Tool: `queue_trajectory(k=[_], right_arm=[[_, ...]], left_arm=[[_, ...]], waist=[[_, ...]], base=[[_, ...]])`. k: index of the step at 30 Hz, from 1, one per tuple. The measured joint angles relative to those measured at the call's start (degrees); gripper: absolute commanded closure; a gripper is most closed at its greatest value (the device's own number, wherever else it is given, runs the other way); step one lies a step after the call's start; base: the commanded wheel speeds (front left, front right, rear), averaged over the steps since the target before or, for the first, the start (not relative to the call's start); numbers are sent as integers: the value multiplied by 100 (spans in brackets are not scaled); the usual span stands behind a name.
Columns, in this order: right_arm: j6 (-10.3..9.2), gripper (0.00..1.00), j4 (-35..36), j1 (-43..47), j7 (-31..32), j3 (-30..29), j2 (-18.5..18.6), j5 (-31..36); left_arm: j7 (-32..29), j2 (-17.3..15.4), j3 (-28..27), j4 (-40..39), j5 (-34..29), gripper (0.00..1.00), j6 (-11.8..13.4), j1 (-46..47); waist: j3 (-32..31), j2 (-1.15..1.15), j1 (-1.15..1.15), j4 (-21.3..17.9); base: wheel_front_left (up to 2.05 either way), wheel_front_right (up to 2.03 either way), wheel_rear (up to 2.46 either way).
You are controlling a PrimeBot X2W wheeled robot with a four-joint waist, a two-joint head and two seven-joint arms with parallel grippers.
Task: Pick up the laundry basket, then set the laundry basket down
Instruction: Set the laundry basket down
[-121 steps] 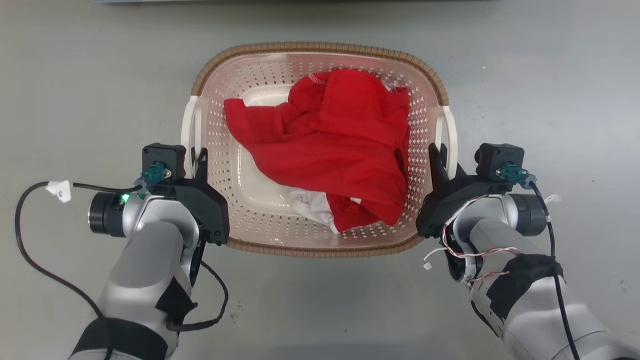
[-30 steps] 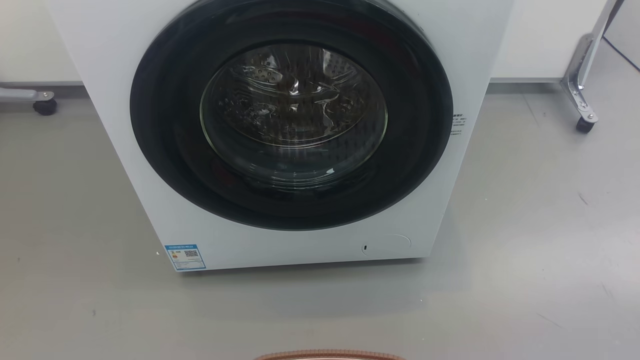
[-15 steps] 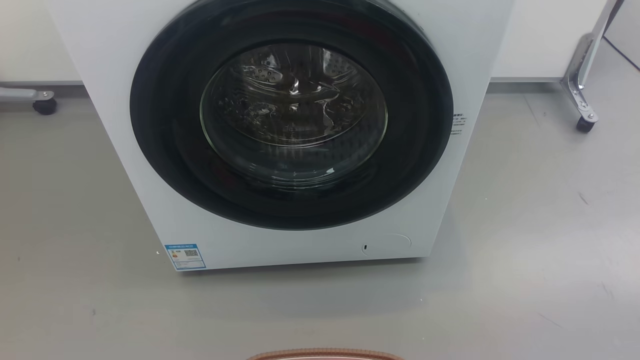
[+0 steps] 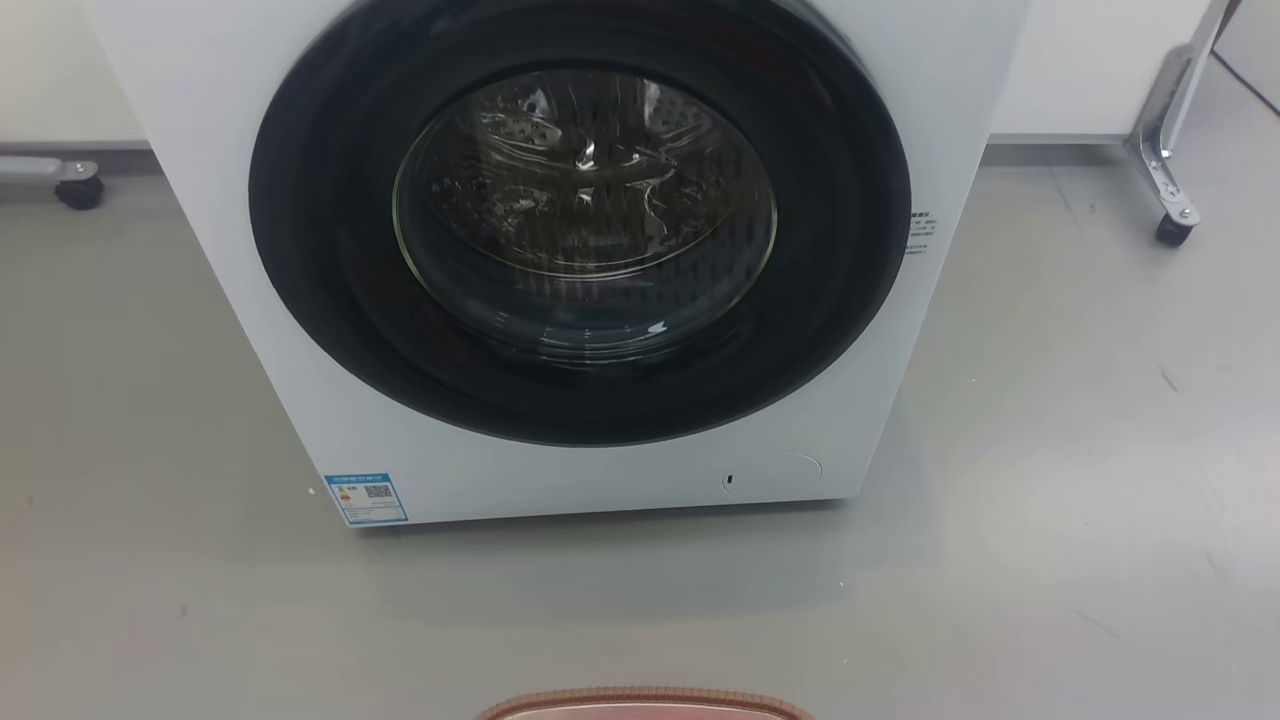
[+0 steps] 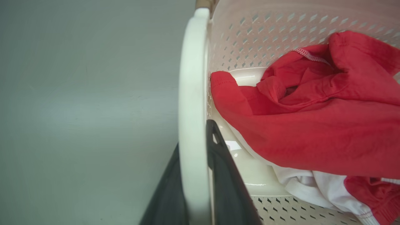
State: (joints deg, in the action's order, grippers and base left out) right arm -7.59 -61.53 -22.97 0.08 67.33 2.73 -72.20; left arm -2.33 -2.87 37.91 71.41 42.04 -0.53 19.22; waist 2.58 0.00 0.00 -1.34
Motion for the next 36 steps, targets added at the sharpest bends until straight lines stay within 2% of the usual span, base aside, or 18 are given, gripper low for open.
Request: queue_trajectory(k=[13, 20, 26, 36], right_arm=[[0, 100, 16, -342, -232, 49, 10, -47], [0, 100, -73, -1092, -324, 14, 18, -36], [0, 100, -234, -1878, -374, -96, 30, 23], [2, 100, -497, -2832, -474, -163, 32, 141]], left_arm=[[92, 8, -25, 53, 0, 100, -4, 516], [92, -14, -105, 36, 0, 100, 3, 1249], [169, 24, -148, -89, 0, 100, 237, 1804], [297, 41, -178, -216, -10, 100, 407, 2504]], waist=[[434, 0, 0, -20], [878, 0, 1, -44], [1343, 0, 1, -59], [2170, 1, 1, -48]], base=[[0, 0, 0], [0, 0, 0], [0, 0, 0], [0, 0, 0]])
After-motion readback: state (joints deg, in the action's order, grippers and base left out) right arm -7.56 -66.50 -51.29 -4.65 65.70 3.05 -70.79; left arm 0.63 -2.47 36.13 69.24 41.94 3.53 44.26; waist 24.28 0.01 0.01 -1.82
